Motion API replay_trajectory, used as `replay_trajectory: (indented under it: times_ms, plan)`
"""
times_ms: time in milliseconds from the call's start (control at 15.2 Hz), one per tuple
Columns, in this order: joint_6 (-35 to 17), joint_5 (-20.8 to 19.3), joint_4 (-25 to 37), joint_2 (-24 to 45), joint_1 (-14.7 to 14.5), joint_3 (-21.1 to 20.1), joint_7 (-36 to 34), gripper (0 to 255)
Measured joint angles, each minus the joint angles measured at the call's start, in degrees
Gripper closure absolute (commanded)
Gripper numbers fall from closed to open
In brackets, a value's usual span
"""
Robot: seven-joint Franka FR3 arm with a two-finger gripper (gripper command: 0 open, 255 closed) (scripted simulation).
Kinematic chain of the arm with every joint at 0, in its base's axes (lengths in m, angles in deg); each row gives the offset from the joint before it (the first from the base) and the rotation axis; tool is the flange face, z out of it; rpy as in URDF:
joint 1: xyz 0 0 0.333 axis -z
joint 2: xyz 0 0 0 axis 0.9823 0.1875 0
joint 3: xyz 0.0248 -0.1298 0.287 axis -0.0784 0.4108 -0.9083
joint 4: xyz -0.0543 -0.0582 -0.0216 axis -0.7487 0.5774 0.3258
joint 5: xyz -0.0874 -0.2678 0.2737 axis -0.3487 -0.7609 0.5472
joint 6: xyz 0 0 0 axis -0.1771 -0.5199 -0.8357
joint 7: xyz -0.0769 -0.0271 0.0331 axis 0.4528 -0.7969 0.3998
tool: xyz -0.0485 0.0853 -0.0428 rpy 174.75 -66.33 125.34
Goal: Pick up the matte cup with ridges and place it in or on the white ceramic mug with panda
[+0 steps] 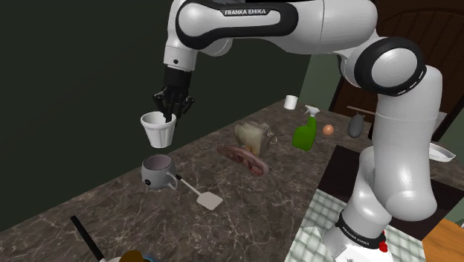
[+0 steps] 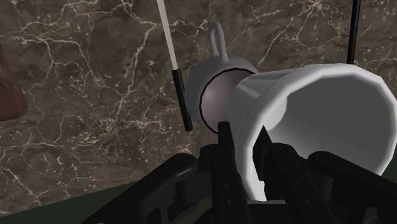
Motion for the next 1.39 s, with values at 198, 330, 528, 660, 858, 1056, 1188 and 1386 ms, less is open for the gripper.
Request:
replay_trajectory:
  times_ms: [198,330,528,660,858,1056,1188,1386]
  plan:
    - [-2.14,0.09,-2.11,0.05,-0.08,-0.04,0.33,255]
    - [-3.61,0.18,-3.62,0.04,-0.11,-0.05,0.61,255]
    - [-5.63,0.33,-5.61,0.13,-0.05,-0.03,1.17,255]
    - [-7.22,0.43,-7.01,0.34,-0.1,-0.06,1.45,255]
    - [-9.32,0.59,-8.75,0.74,-0.14,-0.09,1.88,255]
    - [-10.74,0.7,-9.84,1.02,-0.18,-0.12,2.14,255]
    - [-10.95,0.71,-10.0,0.93,-0.19,-0.12,2.15,255]
    - [-11.03,0.73,-10.1,0.89,-0.18,-0.11,2.19,0]
